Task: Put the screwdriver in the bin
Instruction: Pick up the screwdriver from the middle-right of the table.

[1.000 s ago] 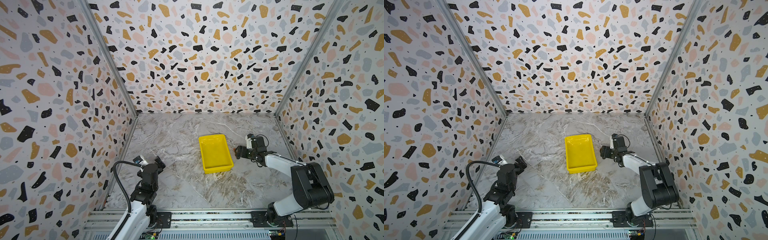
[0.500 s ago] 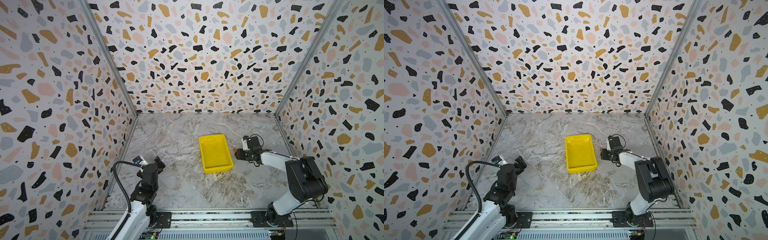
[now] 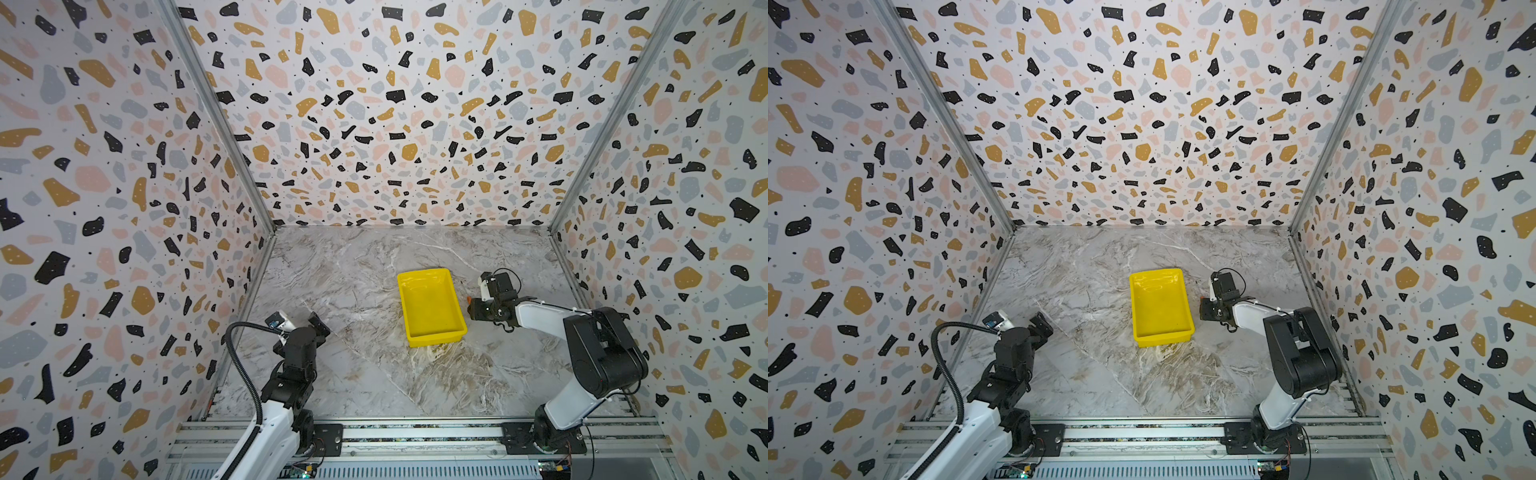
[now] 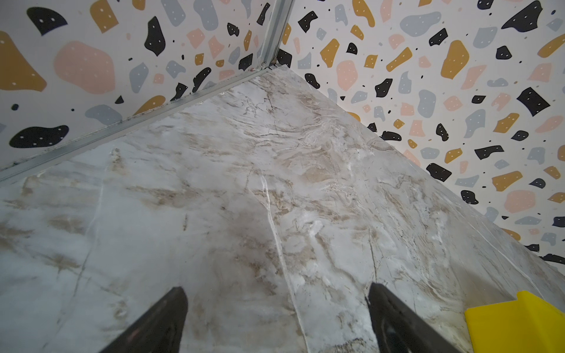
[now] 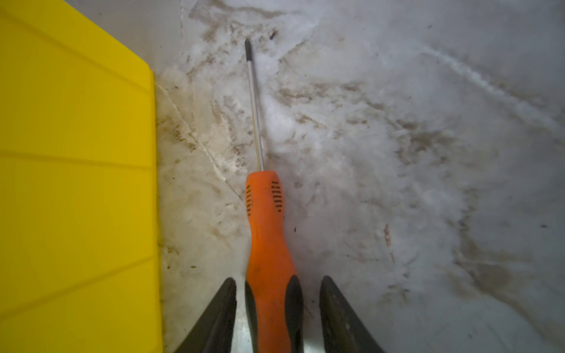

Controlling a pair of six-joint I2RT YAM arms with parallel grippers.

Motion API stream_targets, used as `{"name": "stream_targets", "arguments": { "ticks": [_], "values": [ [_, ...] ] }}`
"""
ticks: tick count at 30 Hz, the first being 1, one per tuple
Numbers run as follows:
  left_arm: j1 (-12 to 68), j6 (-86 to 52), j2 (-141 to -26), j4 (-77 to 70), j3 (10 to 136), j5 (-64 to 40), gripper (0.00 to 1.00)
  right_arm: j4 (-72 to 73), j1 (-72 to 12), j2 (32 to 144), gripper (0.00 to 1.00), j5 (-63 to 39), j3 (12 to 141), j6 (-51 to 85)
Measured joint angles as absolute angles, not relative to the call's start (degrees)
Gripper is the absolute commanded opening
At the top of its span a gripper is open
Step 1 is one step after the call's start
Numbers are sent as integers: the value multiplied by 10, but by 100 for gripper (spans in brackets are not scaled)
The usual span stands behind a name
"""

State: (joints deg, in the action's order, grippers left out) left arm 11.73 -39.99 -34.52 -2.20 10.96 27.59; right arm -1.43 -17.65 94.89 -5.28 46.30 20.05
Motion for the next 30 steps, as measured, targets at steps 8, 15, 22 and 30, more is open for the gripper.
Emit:
{"name": "stream_targets", "arguments": {
  "ticks": [8,15,22,30],
  "values": [
    [117,-401,-347,-22,109,276,94,-13,-178,949,35,-38,460,202],
    [117,-375,-358,-37,109,237,89,-4,-181,923,27,-27,431,210],
    [229,-305,-394,-109,108,185,100,-30,-186,836,22,20,408,220],
    [358,-244,-459,-144,120,221,100,-47,-274,685,22,77,407,283]
  ]
}}
